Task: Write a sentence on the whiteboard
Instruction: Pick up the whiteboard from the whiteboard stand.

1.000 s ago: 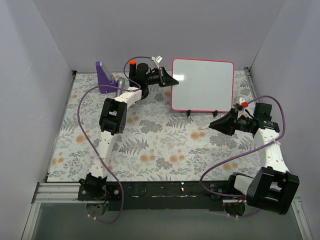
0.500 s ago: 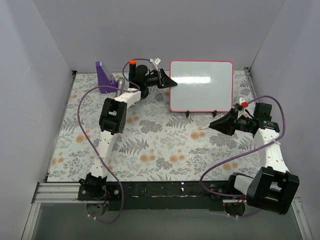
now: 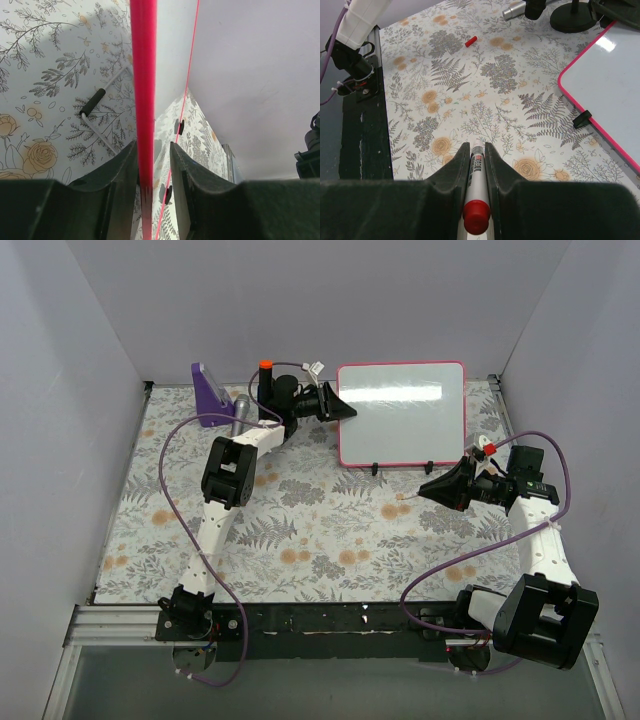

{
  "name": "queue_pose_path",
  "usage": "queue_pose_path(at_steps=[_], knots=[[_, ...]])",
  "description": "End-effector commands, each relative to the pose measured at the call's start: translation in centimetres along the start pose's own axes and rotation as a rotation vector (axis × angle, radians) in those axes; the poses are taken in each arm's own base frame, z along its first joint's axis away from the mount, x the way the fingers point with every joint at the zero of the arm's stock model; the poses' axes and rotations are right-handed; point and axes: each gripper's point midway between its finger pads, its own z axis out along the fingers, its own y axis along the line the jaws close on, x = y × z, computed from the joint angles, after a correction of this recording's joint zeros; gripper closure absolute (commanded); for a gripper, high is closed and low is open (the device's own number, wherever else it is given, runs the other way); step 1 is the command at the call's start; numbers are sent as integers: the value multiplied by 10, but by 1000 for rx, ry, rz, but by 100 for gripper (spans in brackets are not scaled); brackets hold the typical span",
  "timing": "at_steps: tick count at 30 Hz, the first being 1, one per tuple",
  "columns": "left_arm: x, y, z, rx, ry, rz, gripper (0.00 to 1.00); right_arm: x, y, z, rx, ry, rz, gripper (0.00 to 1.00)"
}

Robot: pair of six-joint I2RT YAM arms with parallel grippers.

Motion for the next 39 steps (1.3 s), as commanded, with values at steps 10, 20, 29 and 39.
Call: queue_pose_path(at_steps=[10, 20, 29, 39], knots=[[-19, -35, -3, 88, -27, 60, 100, -3, 1, 0, -9, -15, -15, 99], [-59, -98, -9, 153, -116, 133, 100, -6, 3, 0, -10, -15, -28, 99], [-80, -134, -6, 174, -180, 188, 100, -9, 6, -2, -5, -17, -47, 99], [-100, -163, -6, 189, -246, 240, 100, -11, 7, -3, 0, -19, -63, 99]])
